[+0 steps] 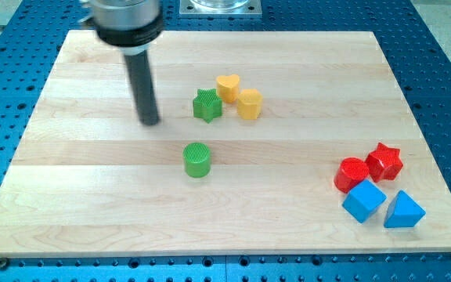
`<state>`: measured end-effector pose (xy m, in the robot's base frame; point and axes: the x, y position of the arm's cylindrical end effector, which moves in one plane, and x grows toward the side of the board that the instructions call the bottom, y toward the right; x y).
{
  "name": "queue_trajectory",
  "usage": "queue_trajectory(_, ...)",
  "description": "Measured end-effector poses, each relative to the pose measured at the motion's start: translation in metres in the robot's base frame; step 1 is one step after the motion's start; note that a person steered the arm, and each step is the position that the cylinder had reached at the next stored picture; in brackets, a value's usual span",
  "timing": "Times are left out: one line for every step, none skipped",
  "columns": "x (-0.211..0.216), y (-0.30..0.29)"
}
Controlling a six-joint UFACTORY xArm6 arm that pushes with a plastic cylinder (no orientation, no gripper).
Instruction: Place the green circle diagonally to the green star
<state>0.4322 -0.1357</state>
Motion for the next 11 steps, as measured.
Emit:
queue_trajectory(0.057, -0.022)
queue_trajectory(0.127, 0.002)
queue_trajectory(0.176, 0.065)
queue_trajectory(0.179, 0.143)
queue_trajectory(0.156, 0.154)
queue_trajectory(0.057, 0.118)
queue_trajectory(0.049, 0.072)
queue_trajectory(0.055, 0.076)
queue_trajectory(0.109, 0.111)
queue_trajectory(0.164, 0.104)
queue_trajectory(0.152, 0.027)
